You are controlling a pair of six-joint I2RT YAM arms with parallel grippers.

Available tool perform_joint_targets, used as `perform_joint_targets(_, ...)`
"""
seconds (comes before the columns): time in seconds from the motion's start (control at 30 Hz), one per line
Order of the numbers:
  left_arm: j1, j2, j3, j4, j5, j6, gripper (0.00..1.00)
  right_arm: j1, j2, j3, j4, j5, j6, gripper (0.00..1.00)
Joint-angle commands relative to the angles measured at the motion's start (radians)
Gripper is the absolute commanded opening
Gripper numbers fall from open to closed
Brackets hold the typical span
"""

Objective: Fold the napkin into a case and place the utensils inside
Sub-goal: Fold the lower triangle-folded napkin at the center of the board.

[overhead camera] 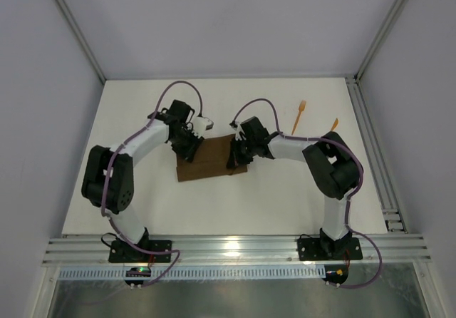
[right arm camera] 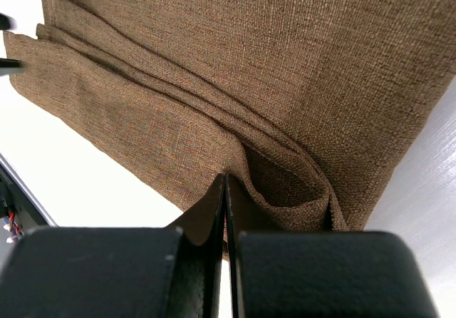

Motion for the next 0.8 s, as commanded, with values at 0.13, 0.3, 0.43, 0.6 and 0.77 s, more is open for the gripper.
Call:
perform_joint_targets(0.13,-0.082,-0.181,-0.033,0.016,-0.012,-0.007,0.04,-0.004,0.012,0.002,-0.024,0.034,-0.002,0.03)
perform_joint_targets(0.3,-0.091,-0.124,-0.105,-0.021,0.004,0.005,0.0,-0.01,0.009,0.0,-0.026,0.03,-0.002,0.03)
perform_joint_targets(0.43,-0.091,-0.1,-0.155,0.054,-0.069,0.025,0.03,-0.015,0.013,-0.001,-0.027,0.024,-0.005,0.03)
perform_joint_targets(0.6,-0.06,-0.023,-0.177,0.096,-0.069,0.039,0.02,-0.035,0.009,-0.01,-0.038,0.024,-0.016,0.03)
perform_joint_targets(0.77,-0.042,0.026,-0.208,0.119,-0.022,0.038,0.02,-0.055,-0.013,-0.017,-0.055,0.042,-0.048,0.03)
